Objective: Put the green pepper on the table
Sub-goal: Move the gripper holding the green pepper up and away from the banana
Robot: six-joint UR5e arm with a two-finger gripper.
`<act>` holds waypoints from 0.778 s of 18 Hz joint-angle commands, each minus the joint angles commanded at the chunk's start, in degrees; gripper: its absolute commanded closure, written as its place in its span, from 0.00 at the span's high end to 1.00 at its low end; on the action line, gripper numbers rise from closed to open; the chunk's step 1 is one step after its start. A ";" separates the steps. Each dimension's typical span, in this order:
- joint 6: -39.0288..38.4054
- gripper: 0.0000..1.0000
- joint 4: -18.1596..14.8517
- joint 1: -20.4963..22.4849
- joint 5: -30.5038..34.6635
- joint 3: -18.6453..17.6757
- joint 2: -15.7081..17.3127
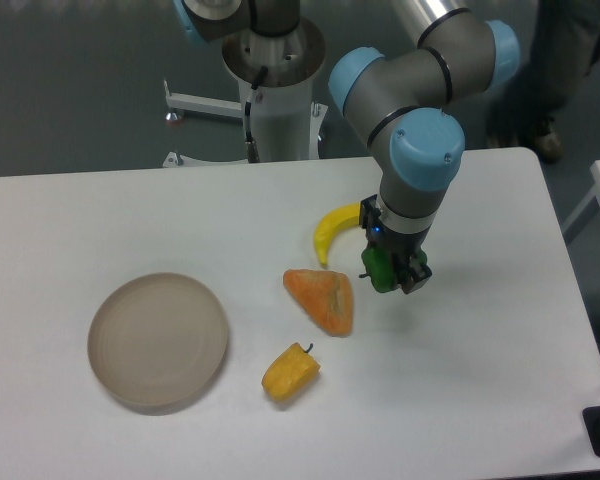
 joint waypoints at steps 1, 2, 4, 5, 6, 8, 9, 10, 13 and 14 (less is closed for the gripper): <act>0.00 0.18 0.00 0.00 -0.09 0.17 0.00; 0.00 0.18 0.09 0.09 -0.09 0.35 0.00; 0.00 0.18 0.09 1.05 -0.17 0.61 0.00; 0.00 0.18 0.00 1.84 -0.18 0.62 -0.09; 0.09 0.18 0.09 2.98 0.09 0.18 -0.26; 2.09 0.18 0.79 4.30 0.17 -0.26 -1.40; 3.76 0.18 0.88 4.74 0.18 -0.26 -2.45; 4.13 0.18 1.05 5.09 0.18 -0.44 -2.98; 8.23 0.18 1.32 7.63 0.18 -3.32 -3.08; 10.78 0.18 1.49 8.43 0.18 -4.64 -2.90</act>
